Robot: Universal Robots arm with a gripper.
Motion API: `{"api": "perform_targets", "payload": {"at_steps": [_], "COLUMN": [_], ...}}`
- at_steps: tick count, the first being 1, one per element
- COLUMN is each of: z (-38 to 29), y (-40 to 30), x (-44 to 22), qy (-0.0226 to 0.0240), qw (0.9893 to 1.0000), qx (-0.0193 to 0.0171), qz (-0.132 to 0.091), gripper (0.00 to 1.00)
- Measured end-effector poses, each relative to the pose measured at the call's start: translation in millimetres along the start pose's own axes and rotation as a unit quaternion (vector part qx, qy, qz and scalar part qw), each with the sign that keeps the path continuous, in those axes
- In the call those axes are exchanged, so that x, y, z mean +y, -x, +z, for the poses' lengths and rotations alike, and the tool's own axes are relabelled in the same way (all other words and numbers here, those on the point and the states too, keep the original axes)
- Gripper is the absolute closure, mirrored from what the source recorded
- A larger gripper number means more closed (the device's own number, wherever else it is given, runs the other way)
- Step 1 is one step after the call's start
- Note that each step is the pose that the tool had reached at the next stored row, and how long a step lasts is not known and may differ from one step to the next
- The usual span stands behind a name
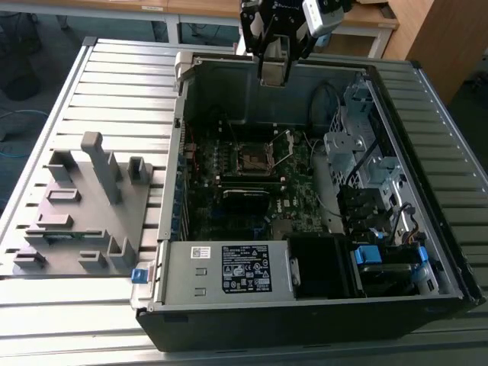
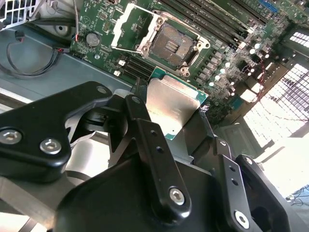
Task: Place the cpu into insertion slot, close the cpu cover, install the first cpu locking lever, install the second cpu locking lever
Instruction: 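Place the cpu into insertion slot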
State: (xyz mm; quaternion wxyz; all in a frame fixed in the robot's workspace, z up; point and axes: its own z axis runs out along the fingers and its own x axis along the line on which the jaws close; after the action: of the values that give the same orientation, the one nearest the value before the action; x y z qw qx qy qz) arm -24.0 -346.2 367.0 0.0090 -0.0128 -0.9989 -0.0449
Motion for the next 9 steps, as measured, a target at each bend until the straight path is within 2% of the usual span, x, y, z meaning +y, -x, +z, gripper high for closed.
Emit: {"api": "perform_targets", "payload": {"at_steps": [4,9], "z": [3.0,3.4], "y": [0.0,0.0], "x": [-0.3,-0.3], "qy": [-0.0001,0.0000], "qw": [1.0000,1.0000], "qx": [0.0000,0.0000], "qz": [0.000,0.000], "gripper": [0.46,0.46]}}
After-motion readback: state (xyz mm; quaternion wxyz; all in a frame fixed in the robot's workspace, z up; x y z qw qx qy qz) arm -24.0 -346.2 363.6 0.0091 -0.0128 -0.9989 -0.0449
